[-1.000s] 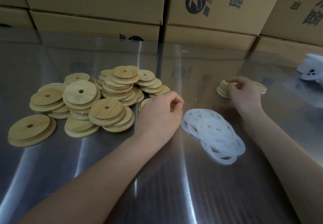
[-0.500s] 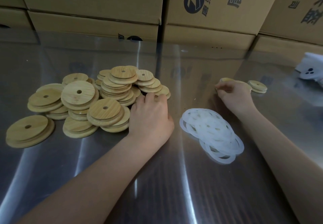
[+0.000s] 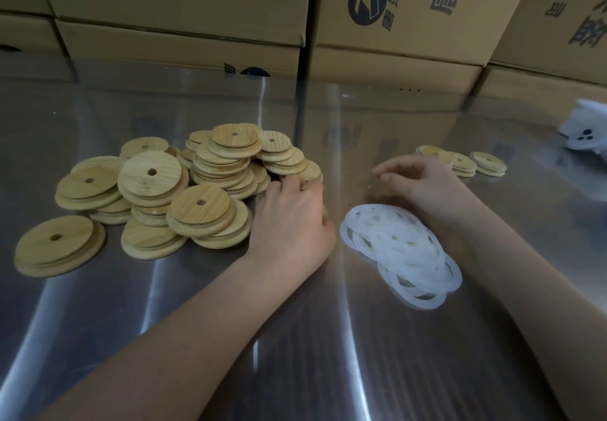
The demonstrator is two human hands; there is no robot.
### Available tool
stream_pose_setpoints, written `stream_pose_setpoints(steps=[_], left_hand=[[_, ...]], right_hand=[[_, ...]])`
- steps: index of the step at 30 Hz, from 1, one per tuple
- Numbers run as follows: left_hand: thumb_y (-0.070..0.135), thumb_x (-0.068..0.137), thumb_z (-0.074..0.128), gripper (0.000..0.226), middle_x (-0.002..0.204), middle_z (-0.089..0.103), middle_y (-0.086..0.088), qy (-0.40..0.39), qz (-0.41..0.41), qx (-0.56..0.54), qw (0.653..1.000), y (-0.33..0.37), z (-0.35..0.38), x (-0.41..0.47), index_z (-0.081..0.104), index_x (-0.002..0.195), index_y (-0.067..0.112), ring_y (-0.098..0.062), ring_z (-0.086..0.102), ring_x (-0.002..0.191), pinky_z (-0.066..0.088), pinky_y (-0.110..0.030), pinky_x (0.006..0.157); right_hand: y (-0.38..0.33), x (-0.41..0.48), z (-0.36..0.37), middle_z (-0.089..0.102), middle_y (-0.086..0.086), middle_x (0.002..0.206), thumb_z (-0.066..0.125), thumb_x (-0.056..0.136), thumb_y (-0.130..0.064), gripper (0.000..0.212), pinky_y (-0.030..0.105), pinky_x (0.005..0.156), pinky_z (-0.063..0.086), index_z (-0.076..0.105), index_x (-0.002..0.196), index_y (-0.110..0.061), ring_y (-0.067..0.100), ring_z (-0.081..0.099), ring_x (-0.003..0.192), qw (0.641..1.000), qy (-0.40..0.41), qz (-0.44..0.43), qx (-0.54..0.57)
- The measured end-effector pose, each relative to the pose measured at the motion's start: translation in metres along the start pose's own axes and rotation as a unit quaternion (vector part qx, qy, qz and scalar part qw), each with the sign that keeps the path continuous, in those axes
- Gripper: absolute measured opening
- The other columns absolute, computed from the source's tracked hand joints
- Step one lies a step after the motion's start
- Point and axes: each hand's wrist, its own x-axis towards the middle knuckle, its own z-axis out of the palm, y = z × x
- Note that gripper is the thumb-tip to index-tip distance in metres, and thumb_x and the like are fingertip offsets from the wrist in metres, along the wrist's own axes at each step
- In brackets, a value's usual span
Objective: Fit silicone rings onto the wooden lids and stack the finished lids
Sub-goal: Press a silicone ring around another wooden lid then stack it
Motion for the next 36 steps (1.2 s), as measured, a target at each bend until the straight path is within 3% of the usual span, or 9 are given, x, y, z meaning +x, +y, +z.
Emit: stream_pose_setpoints(steps=[5, 7, 12, 16, 20, 25, 30, 33, 36], left_hand=[[0.027, 0.089, 0.060, 0.044, 0.130, 0.046, -0.004, -0.018, 0.008, -0.066, 0.998, 0.000, 0.005, 0.002, 0.053, 0.130, 0.012, -0.026, 0.041, 0.124, 0.041, -0.034, 0.096], [0.030, 0.089, 0.062, 0.048, 0.131, 0.045, -0.005, -0.018, 0.005, -0.070, 0.997, -0.001, 0.006, 0.003, 0.052, 0.131, 0.010, -0.027, 0.040, 0.125, 0.038, -0.032, 0.097], [0.038, 0.088, 0.060, 0.048, 0.131, 0.045, -0.009, -0.022, -0.021, -0.046, 0.999, -0.004, 0.010, 0.004, 0.054, 0.123, 0.005, -0.030, 0.034, 0.129, 0.029, -0.033, 0.105], [0.044, 0.088, 0.060, 0.052, 0.128, 0.046, -0.009, -0.038, -0.046, -0.057, 0.997, -0.004, 0.009, 0.004, 0.051, 0.123, 0.007, -0.029, 0.034, 0.129, 0.031, -0.033, 0.102], [0.047, 0.083, 0.067, 0.055, 0.119, 0.051, -0.007, -0.028, -0.053, -0.075, 0.995, -0.002, 0.006, 0.005, 0.048, 0.118, 0.010, -0.028, 0.041, 0.121, 0.032, -0.032, 0.094], [0.041, 0.076, 0.075, 0.056, 0.113, 0.056, -0.004, 0.010, -0.052, -0.127, 0.990, 0.000, 0.001, 0.005, 0.045, 0.114, 0.012, -0.028, 0.050, 0.111, 0.043, -0.040, 0.092], [0.036, 0.073, 0.080, 0.053, 0.111, 0.055, 0.003, 0.043, -0.059, -0.217, 0.973, 0.001, -0.002, 0.007, 0.041, 0.107, 0.023, -0.021, 0.054, 0.105, 0.047, -0.039, 0.088], [0.033, 0.072, 0.081, 0.057, 0.116, 0.055, 0.004, 0.053, -0.056, -0.260, 0.962, 0.000, -0.001, 0.008, 0.046, 0.115, 0.021, -0.016, 0.053, 0.109, 0.045, -0.033, 0.089], [0.031, 0.073, 0.080, 0.064, 0.124, 0.055, 0.003, 0.054, -0.058, -0.278, 0.957, 0.001, -0.002, 0.008, 0.048, 0.127, 0.018, -0.016, 0.051, 0.116, 0.044, -0.034, 0.096]], right_hand=[[-0.016, -0.008, 0.005, 0.070, -0.009, 0.092, 0.068, 0.089, -0.018, 0.015, 0.018, 0.075, 0.052, 0.076, 0.095, -0.029, 0.005, 0.065, 0.083, 0.988, -0.132, -0.044, -0.063], [-0.017, -0.008, 0.006, 0.066, -0.007, 0.092, 0.069, 0.087, -0.015, 0.015, 0.020, 0.072, 0.049, 0.077, 0.095, -0.025, 0.007, 0.063, 0.078, 0.984, -0.146, -0.059, -0.083], [-0.019, -0.009, 0.006, 0.060, -0.005, 0.093, 0.069, 0.087, -0.014, 0.016, 0.011, 0.068, 0.041, 0.077, 0.097, -0.023, -0.001, 0.054, 0.074, 0.979, -0.154, -0.062, -0.117], [-0.020, -0.008, 0.005, 0.060, -0.006, 0.092, 0.070, 0.087, -0.015, 0.015, 0.010, 0.066, 0.040, 0.078, 0.096, -0.024, -0.003, 0.054, 0.073, 0.978, -0.155, -0.064, -0.124], [-0.019, -0.007, 0.003, 0.060, -0.006, 0.089, 0.071, 0.086, -0.012, 0.014, 0.010, 0.065, 0.041, 0.078, 0.093, -0.023, -0.002, 0.055, 0.073, 0.980, -0.155, -0.063, -0.107], [-0.019, -0.007, 0.001, 0.062, -0.008, 0.088, 0.072, 0.086, -0.010, 0.009, 0.010, 0.065, 0.045, 0.076, 0.088, -0.018, -0.002, 0.059, 0.072, 0.984, -0.148, -0.056, -0.080], [-0.021, -0.009, -0.002, 0.072, 0.002, 0.080, 0.072, 0.086, -0.009, 0.008, 0.017, 0.065, 0.053, 0.072, 0.082, -0.016, 0.008, 0.066, 0.071, 0.988, -0.153, -0.025, -0.009], [-0.019, -0.010, -0.004, 0.073, 0.009, 0.083, 0.072, 0.087, -0.012, 0.003, 0.028, 0.071, 0.055, 0.072, 0.085, -0.011, 0.016, 0.068, 0.075, 0.986, -0.157, -0.013, 0.047], [-0.017, -0.008, -0.008, 0.071, 0.006, 0.080, 0.071, 0.087, -0.010, 0.003, 0.030, 0.075, 0.053, 0.071, 0.084, -0.011, 0.017, 0.066, 0.076, 0.984, -0.160, -0.017, 0.079]])
